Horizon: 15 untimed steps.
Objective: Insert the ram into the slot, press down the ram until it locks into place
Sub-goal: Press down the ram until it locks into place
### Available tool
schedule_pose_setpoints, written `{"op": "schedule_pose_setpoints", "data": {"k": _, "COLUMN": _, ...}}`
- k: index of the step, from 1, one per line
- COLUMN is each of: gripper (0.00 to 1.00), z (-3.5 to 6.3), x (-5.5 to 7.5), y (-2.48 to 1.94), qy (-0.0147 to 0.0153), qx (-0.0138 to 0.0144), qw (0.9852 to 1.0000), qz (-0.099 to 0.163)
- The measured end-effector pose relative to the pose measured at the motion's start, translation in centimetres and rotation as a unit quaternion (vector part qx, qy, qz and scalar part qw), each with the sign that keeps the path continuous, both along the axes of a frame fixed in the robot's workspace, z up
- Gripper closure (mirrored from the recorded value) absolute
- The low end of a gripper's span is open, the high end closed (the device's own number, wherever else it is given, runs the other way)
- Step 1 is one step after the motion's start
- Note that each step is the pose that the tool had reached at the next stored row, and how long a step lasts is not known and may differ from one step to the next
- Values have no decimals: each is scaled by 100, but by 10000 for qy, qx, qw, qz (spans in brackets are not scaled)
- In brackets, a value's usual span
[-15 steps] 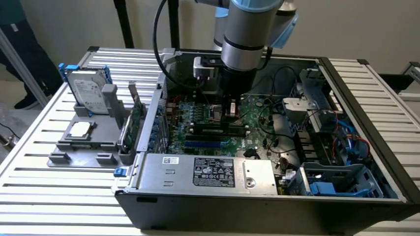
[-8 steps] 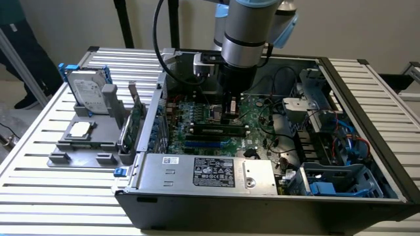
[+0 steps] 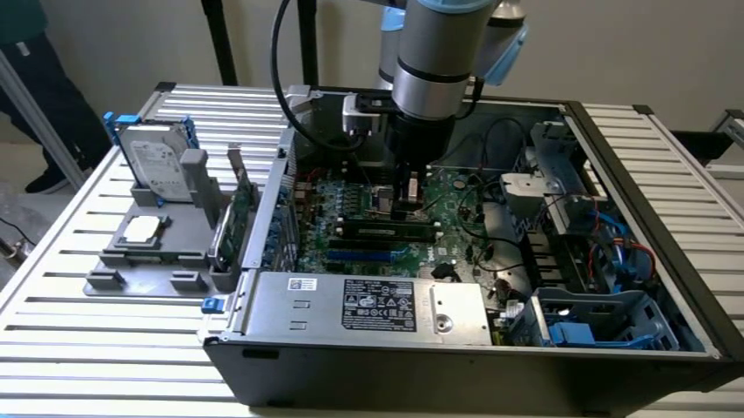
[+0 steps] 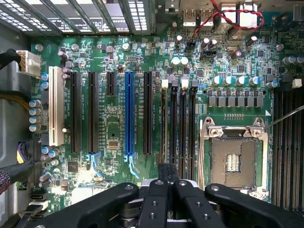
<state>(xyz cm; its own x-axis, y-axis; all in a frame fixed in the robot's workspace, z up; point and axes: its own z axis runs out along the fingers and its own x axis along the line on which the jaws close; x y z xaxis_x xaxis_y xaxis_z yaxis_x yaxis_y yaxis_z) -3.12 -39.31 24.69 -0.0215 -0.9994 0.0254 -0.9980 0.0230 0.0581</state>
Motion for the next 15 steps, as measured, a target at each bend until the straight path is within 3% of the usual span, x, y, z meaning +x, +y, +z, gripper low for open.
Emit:
{"op": "schedule_pose_setpoints", "data": {"k": 9, "gripper": 89, "z": -5, "x": -15, "y": 2, "qy": -1, "qx": 0, "qw": 10000, "qz": -1}}
{"op": "schedule_pose_setpoints", "data": {"k": 15, "gripper": 89, "z": -88, "x": -50, "y": 10, "qy": -9, "qx": 0, "qw": 10000, "qz": 0}}
